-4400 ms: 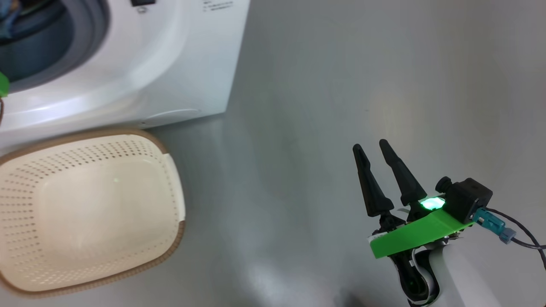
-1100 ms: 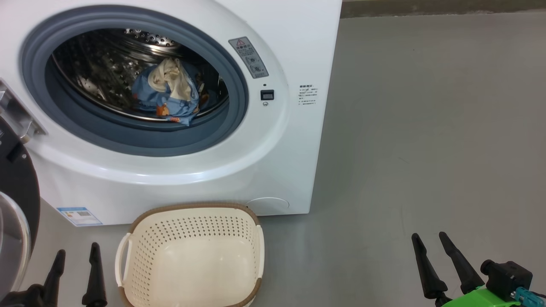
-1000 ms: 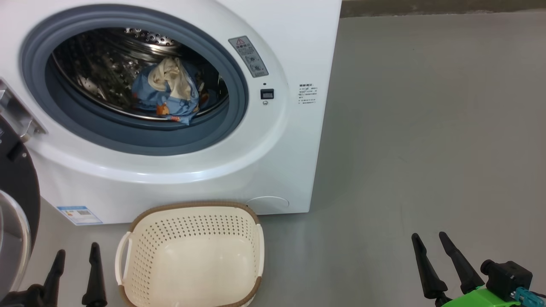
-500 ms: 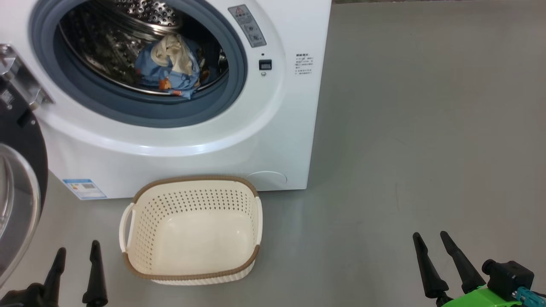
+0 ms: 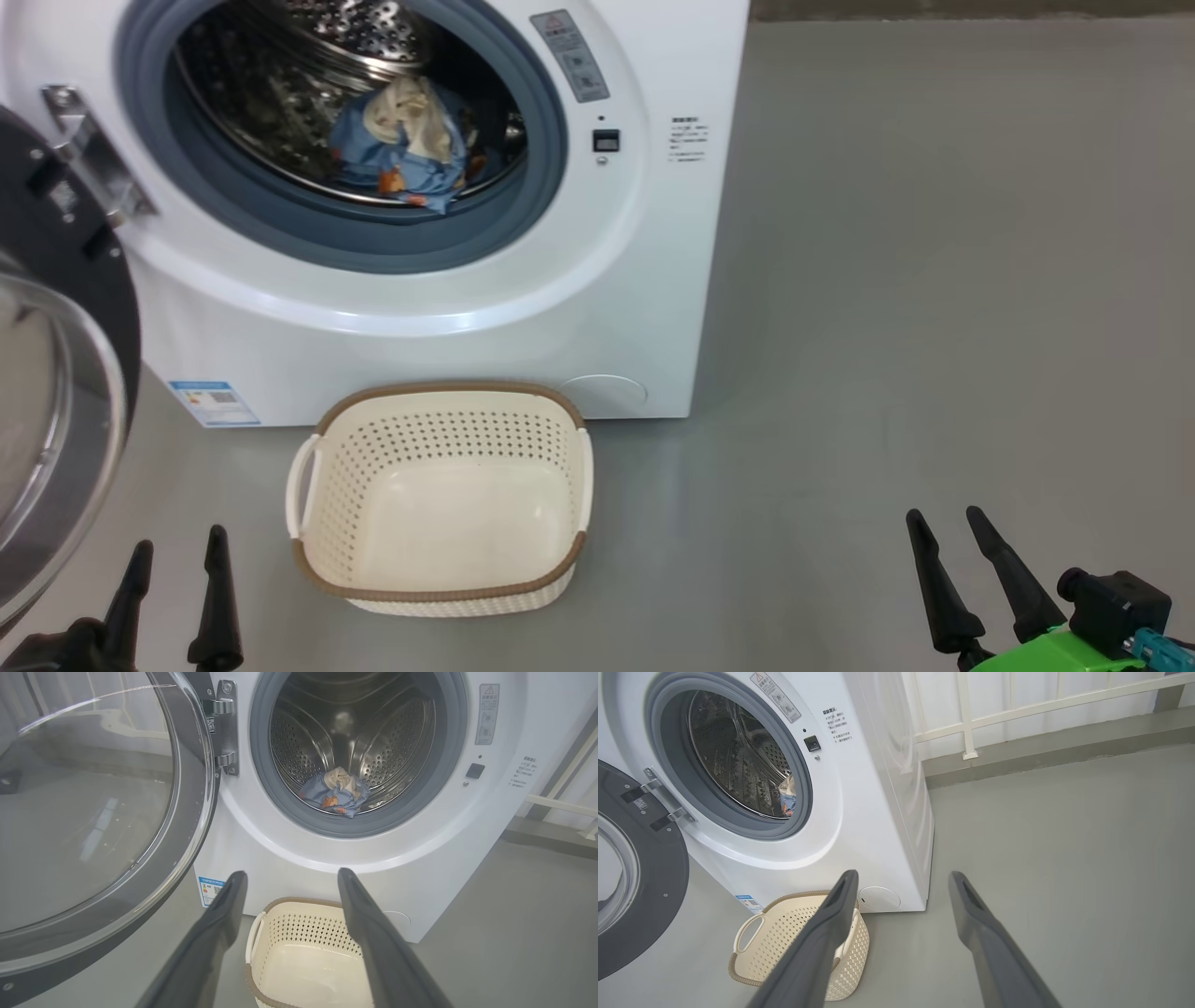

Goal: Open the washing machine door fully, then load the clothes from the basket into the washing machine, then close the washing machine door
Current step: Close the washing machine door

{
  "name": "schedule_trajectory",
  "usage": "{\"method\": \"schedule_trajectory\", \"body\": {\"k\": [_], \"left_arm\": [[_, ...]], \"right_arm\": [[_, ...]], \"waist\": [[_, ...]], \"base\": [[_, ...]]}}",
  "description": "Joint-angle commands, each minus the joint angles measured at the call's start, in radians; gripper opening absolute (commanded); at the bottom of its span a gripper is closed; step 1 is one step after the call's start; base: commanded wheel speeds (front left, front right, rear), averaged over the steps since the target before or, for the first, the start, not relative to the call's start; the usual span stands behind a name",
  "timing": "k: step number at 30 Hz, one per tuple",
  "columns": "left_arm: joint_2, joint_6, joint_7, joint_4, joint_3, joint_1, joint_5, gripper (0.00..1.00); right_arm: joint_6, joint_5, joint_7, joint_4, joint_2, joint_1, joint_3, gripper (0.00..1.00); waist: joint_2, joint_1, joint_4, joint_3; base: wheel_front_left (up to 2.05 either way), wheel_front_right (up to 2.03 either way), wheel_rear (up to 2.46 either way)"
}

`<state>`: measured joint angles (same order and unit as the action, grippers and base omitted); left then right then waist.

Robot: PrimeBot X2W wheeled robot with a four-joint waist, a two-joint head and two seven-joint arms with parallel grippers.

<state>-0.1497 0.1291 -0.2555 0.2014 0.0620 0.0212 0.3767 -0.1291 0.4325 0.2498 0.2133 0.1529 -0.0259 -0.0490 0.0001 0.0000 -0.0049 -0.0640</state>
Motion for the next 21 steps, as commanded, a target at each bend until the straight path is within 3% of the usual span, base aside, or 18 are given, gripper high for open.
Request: {"method": "schedule_trajectory", "body": {"k": [1, 9, 21], "left_arm": [[-0.019, 0.002, -0.006, -0.021, 0.033, -0.015, -0.001, 1.0], [0.004, 0.002, -0.006, -0.02, 0.046, -0.005, -0.01, 1.0], [0.049, 0.002, -0.006, -0.041, 0.089, 0.041, -0.027, 1.0]], "right_arm": [[-0.002, -0.006, 0.012, -0.023, 0.017, -0.01, -0.02, 1.0], [-0.002, 0.0, 0.012, -0.021, 0.037, -0.014, -0.042, 1.0], [-0.002, 0.014, 0.012, -0.003, 0.054, 0.025, -0.113, 1.0]], "waist": [[-0.0001, 0.0, 0.018, 0.009], [-0.0001, 0.0, 0.121, 0.028], [-0.0001, 0.0, 0.333, 0.057]], "base": [[0.0, 0.0, 0.0], [0.0, 0.0, 0.0], [0.0, 0.0, 0.0]]}}
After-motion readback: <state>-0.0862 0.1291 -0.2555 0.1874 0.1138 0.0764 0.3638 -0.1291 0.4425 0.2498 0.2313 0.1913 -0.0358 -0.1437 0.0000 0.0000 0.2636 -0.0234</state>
